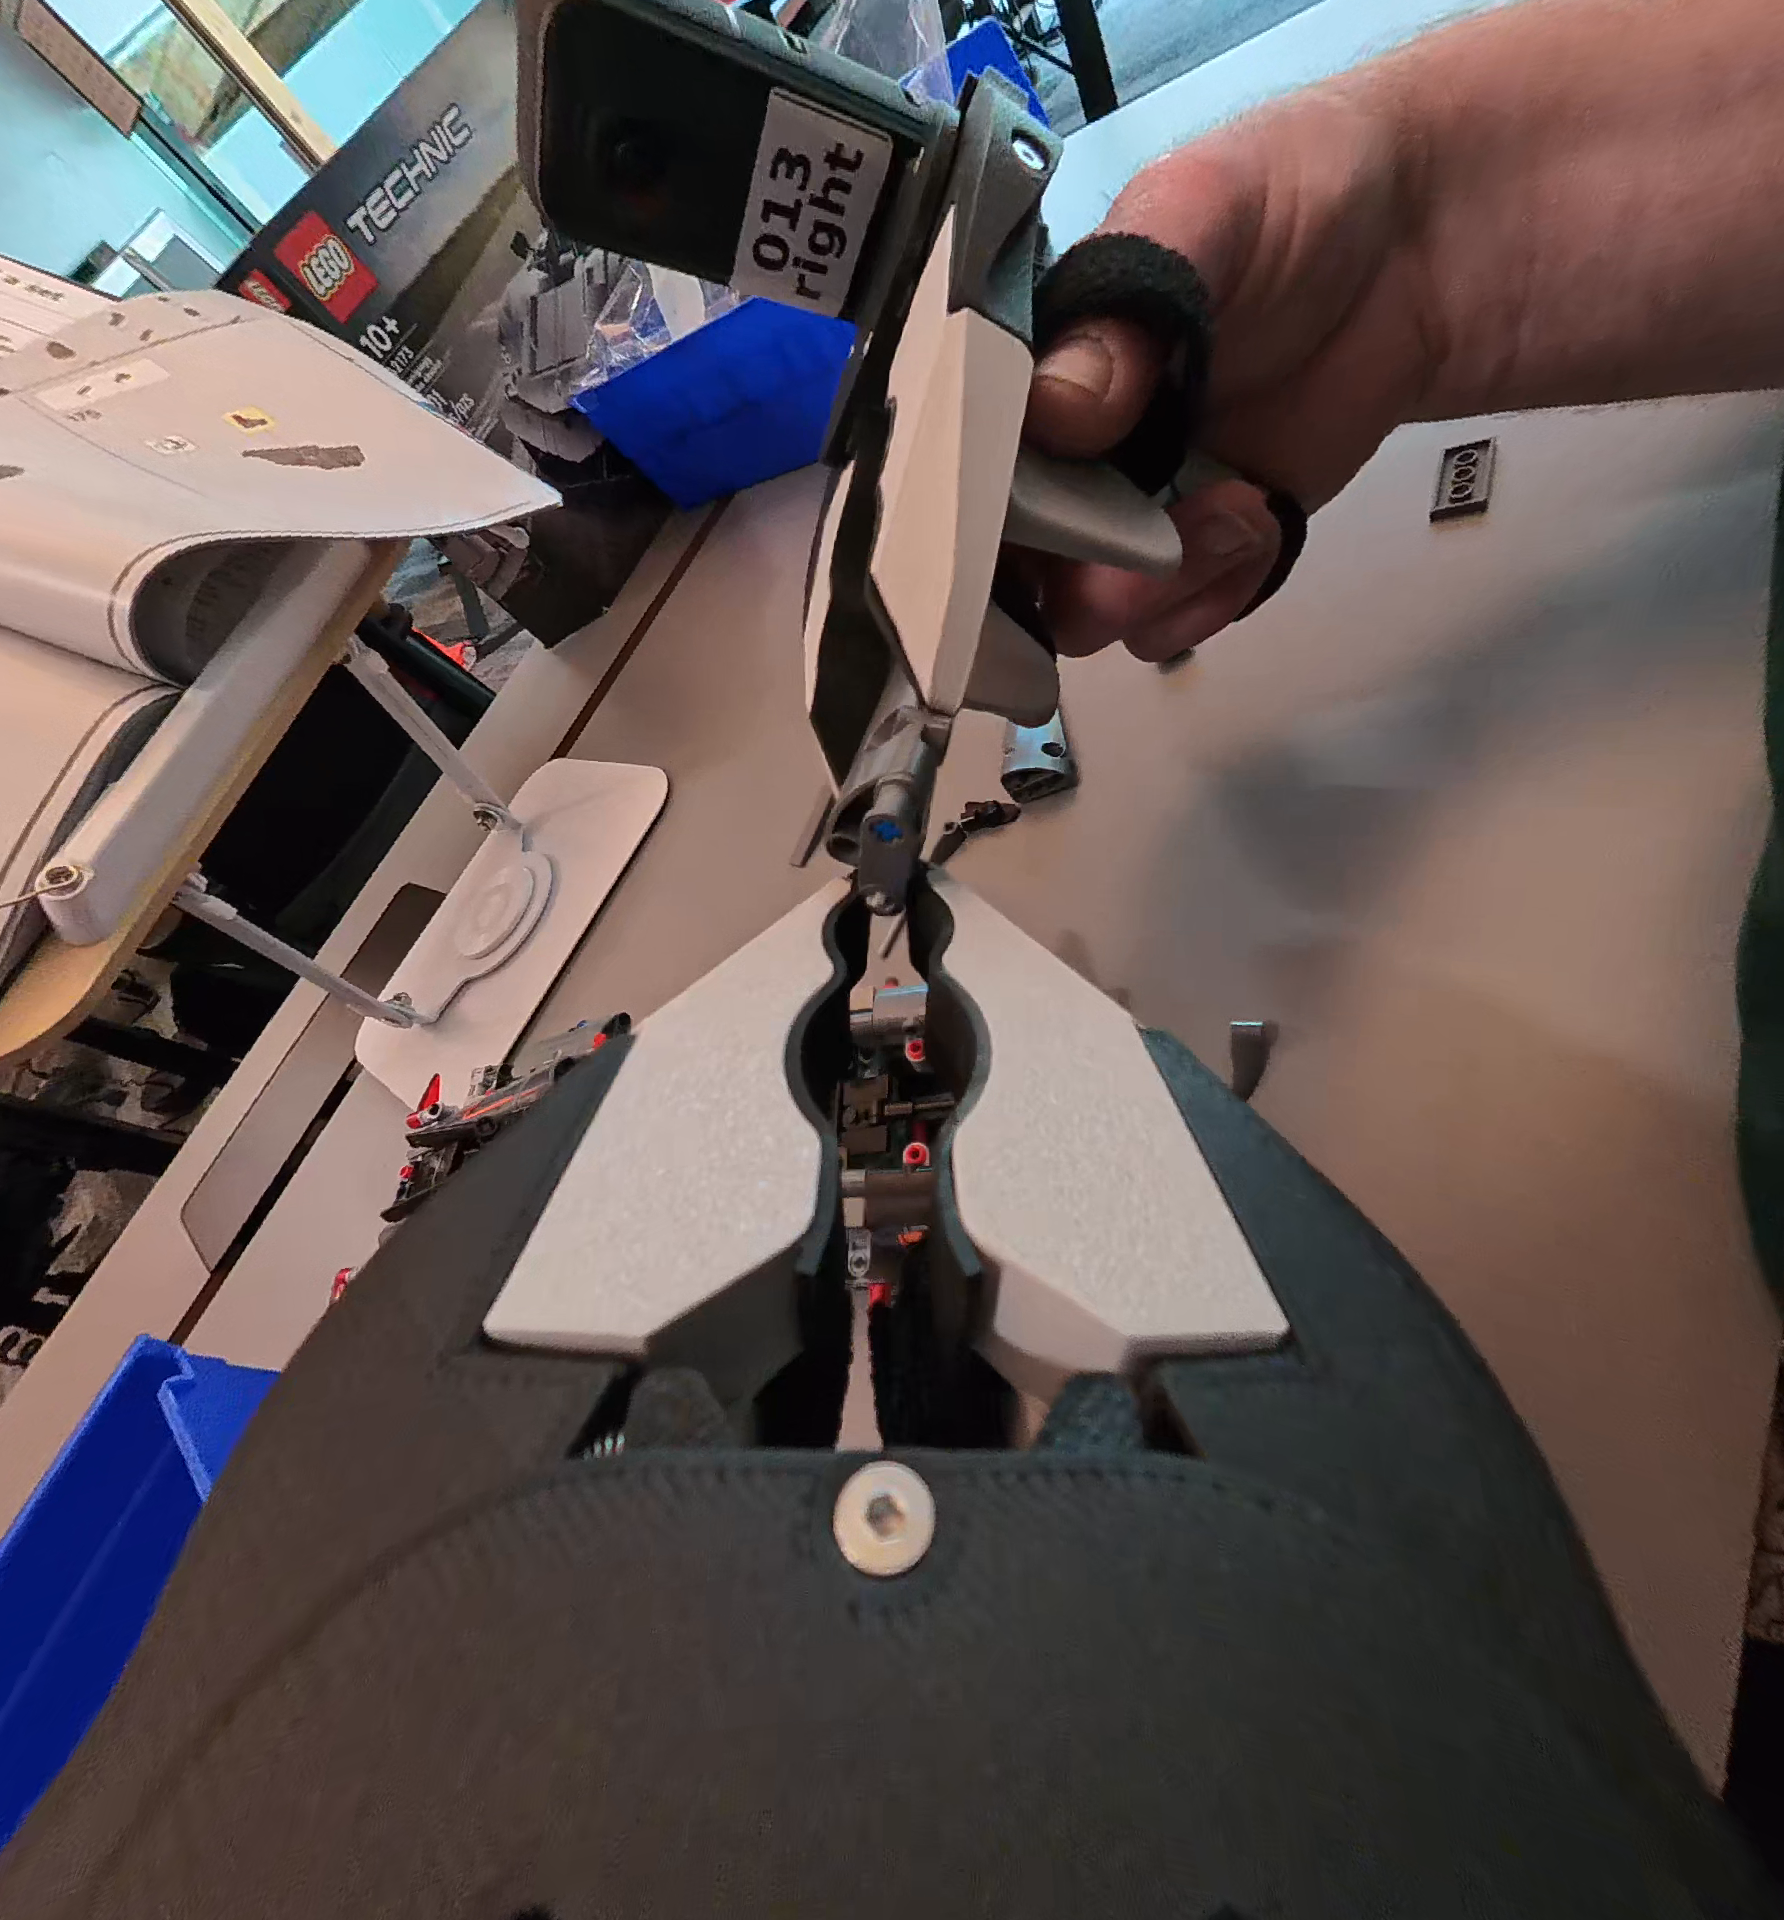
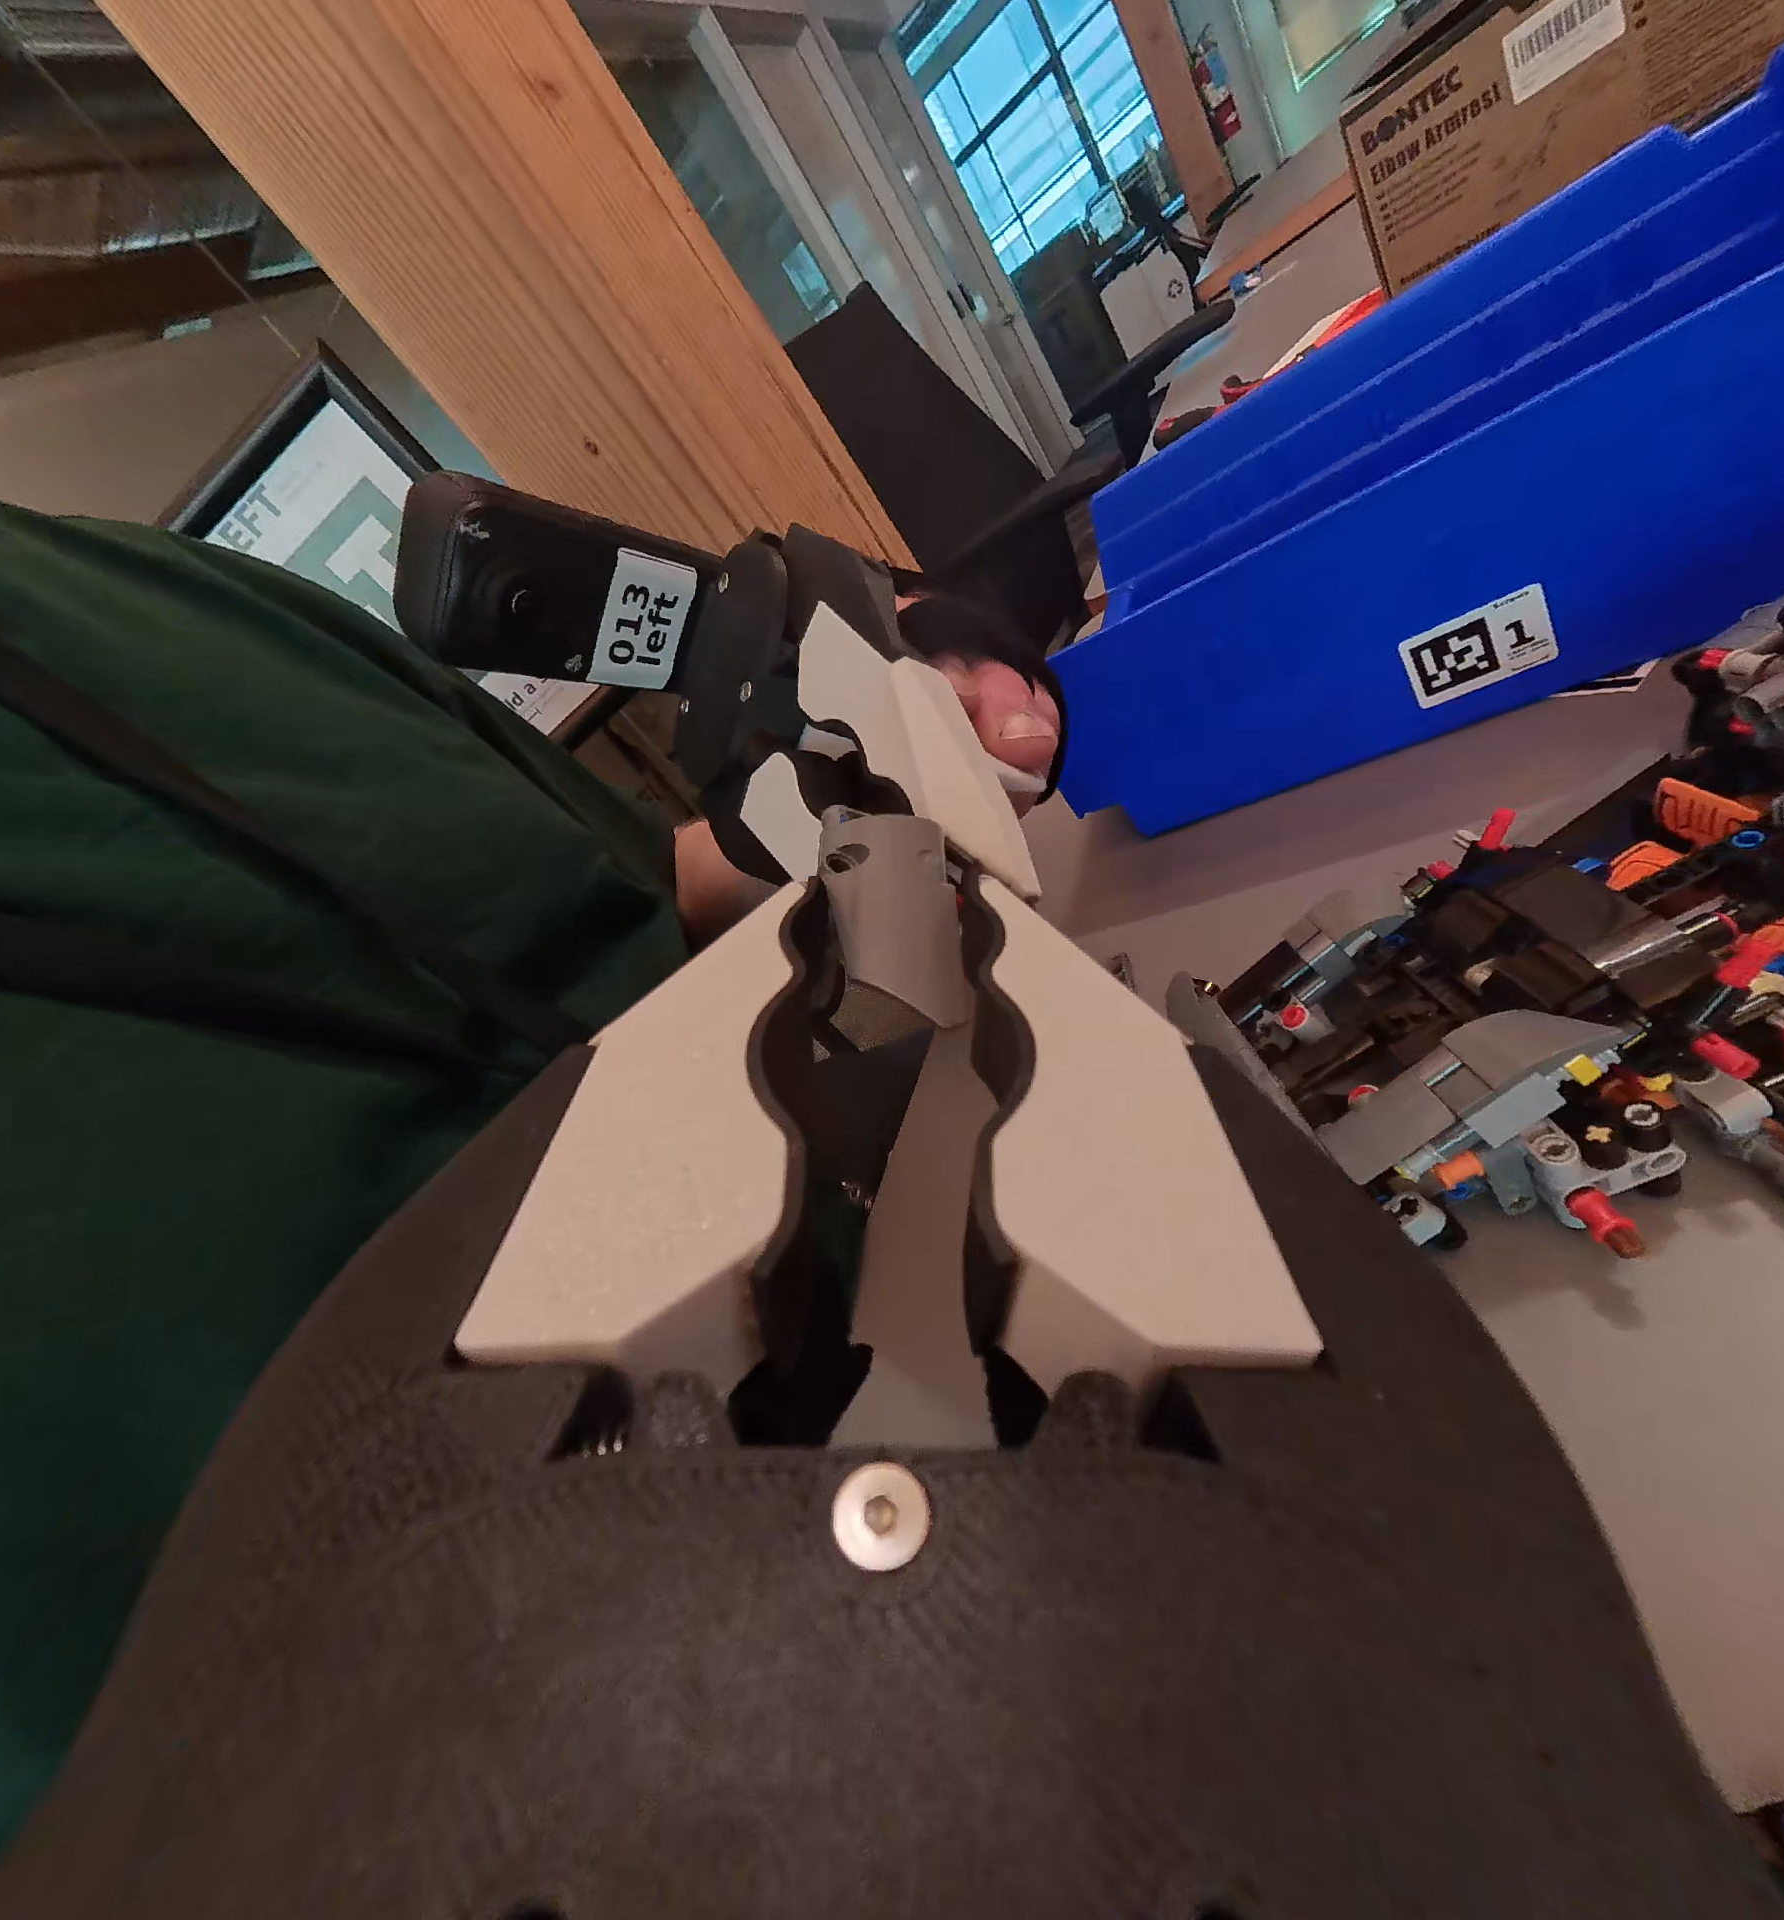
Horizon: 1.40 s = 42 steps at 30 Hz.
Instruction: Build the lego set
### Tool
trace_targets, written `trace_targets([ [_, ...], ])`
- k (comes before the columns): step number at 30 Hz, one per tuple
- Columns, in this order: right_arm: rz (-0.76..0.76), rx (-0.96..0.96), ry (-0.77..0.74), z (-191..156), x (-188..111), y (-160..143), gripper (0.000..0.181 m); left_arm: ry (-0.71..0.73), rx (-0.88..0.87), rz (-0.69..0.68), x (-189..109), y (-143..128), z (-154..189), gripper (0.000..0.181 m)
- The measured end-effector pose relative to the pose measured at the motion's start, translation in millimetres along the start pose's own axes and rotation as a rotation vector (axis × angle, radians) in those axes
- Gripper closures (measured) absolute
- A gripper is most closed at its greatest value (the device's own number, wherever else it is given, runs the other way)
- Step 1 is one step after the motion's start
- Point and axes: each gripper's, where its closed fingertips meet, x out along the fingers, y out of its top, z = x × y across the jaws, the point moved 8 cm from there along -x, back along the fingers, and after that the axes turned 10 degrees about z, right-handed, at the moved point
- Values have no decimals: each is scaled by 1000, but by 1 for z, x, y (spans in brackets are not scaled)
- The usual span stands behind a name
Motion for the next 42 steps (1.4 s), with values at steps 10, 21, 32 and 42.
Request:
trace_targets([
  [10, 95, 9, -8, 3, -2, 9, 155, 9, -60, 32, 2, 1, -6, 179],
  [21, 144, 19, -16, 5, -5, 15, 161, 41, -77, 55, 6, 3, -17, 179],
  [32, 200, -113, -127, 3, -11, 25, 135, 91, -187, 97, 6, 3, -30, 179],
  [42, -26, -946, -666, -26, -8, 43, 128, 133, -550, 219, 2, -4, -59, 179],
])
